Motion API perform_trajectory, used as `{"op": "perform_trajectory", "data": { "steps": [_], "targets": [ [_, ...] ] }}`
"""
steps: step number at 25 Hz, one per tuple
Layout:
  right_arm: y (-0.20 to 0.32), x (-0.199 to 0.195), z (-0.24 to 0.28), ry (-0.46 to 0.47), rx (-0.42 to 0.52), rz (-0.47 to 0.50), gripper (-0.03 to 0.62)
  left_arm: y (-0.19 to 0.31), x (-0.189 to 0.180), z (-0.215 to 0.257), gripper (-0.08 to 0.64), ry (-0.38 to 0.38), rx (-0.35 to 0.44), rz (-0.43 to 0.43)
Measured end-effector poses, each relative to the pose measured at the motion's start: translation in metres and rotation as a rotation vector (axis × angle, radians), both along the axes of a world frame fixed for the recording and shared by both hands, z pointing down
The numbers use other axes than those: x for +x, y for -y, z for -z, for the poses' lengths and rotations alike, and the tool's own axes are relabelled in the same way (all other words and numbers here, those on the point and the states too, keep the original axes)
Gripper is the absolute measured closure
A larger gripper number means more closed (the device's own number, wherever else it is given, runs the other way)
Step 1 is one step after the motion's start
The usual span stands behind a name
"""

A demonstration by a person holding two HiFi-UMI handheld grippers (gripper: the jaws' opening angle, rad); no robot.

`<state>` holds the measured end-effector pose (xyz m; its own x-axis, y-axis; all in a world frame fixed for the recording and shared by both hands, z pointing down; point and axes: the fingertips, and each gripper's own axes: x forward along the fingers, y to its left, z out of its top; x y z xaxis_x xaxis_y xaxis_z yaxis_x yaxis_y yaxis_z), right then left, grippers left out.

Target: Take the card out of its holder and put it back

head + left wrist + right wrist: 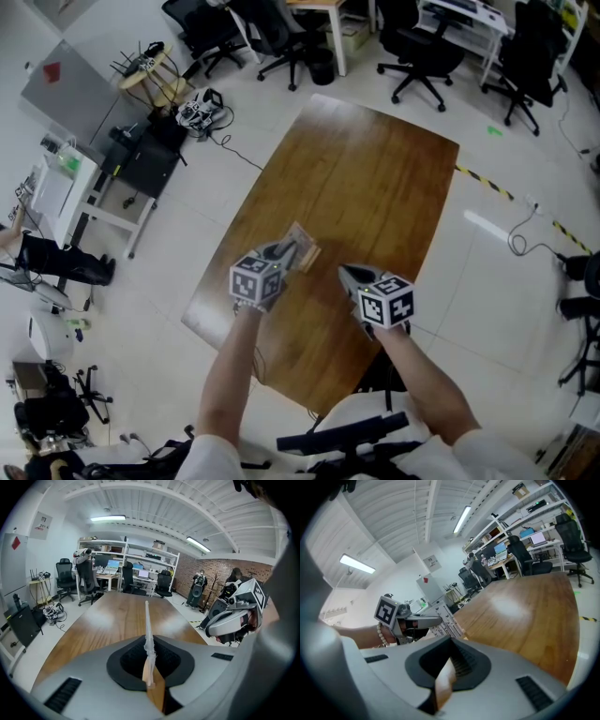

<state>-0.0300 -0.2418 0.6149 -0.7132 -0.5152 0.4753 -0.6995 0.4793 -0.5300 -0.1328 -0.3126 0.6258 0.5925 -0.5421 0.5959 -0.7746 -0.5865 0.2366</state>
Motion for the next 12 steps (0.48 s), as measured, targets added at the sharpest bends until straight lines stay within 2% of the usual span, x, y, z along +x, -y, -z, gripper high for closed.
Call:
{"op": "perform_trajectory", "data": {
  "steps": [12],
  "targets": [
    [0.001, 0.001, -0.007, -0.007, -0.022, -0.006, 0.592, -0.002, 0.0, -0.018, 0.548, -0.045, -0.041, 0.021]
  ]
}}
